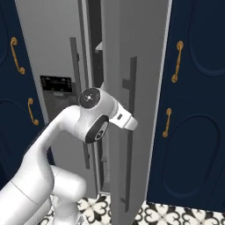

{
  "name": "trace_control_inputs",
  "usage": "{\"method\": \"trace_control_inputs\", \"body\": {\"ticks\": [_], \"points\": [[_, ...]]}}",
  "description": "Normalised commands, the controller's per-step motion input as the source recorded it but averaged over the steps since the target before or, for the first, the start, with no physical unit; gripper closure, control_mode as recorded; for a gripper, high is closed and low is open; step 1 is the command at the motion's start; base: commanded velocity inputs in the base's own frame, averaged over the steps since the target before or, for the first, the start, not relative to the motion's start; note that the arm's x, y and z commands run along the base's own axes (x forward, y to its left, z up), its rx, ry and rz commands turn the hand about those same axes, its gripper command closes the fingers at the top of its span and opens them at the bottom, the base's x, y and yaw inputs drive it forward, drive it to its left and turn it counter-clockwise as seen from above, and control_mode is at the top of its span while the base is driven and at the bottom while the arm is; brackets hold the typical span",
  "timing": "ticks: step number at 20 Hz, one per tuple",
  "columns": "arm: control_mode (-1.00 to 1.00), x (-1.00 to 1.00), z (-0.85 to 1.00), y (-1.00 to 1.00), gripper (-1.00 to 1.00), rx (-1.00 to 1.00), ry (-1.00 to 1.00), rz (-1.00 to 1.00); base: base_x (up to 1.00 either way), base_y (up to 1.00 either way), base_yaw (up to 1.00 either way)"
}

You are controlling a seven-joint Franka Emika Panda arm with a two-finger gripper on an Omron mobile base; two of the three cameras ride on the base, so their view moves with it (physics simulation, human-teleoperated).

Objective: Grab a lemon wedge from the fridge and one ice cube from the ice bowl, and put them in the glass of lemonade.

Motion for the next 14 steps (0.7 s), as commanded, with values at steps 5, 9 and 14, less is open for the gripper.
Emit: {"method": "trace_control_inputs", "body": {"ticks": [5, 9, 14], "points": [[-1.0, -0.68, 0.99, 0.72, -1.0, -0.12, -0.05, 0.0, 0.0, 0.0, 0.0], [-1.0, -0.2, 0.84, 1.0, -1.0, -0.27, 0.0, 0.0, 0.0, 0.0, 0.0], [-1.0, 0.45, 0.24, 0.93, -1.0, -0.45, 0.3, -0.05, 0.0, 0.0, 0.0]]}}
